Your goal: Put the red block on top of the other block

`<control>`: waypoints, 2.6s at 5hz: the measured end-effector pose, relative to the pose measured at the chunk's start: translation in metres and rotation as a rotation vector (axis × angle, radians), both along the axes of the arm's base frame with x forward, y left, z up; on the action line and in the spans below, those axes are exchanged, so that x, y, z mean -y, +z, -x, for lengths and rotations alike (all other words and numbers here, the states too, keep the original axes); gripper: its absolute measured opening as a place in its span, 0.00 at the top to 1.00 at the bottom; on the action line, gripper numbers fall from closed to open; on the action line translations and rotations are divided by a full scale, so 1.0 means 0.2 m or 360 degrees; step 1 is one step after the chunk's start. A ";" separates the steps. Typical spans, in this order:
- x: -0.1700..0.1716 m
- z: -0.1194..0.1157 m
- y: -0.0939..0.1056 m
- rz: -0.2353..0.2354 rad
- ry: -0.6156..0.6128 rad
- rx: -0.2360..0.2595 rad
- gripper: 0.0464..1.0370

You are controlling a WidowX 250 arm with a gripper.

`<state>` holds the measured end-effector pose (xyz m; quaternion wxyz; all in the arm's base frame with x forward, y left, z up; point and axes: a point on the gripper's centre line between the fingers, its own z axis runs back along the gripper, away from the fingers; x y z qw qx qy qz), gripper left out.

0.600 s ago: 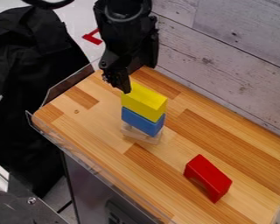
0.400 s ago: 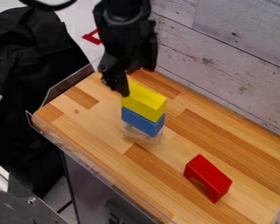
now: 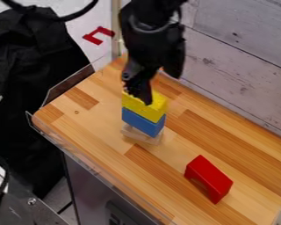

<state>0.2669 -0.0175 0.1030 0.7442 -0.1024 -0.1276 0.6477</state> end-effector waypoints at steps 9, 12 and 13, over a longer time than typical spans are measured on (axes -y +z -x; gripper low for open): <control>0.38 -0.03 -0.36 0.0016 -0.0198 -0.0315 0.04; 0.42 -0.04 -0.47 0.0026 -0.0211 -0.0402 0.04; 0.44 -0.04 -0.52 0.0045 -0.0211 -0.0428 0.04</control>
